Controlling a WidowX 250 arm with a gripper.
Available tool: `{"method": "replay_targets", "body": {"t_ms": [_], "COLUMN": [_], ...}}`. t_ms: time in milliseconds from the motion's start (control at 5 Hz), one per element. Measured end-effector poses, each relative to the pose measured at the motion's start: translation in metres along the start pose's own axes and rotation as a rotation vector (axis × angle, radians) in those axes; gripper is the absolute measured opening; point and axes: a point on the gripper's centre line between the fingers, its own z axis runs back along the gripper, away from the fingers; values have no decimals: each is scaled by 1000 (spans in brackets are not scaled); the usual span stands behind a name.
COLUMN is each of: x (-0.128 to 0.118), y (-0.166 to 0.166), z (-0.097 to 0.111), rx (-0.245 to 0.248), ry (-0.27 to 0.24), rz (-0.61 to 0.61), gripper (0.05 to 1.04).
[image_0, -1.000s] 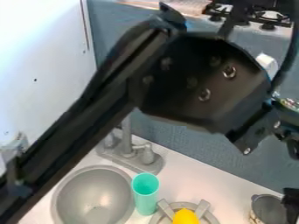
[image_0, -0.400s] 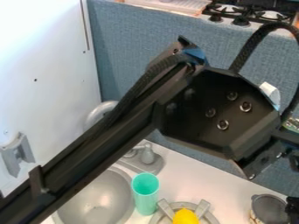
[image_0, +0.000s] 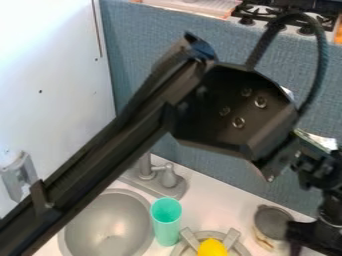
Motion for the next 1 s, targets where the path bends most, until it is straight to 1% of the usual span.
{"method": "replay_targets", "body": {"t_ms": [200,400,600,800,1000], "x": [-1,7,11,15,12], "y": [46,74,88,97,102], "z": [5,1,-3,-2,6], "rx": [62,51,28,-17,-37], "ry": [3,-9,-26,-74,-102], "rz": [97,143,161,191,210], "gripper": [1000,1000,1000,1000,1000]}}
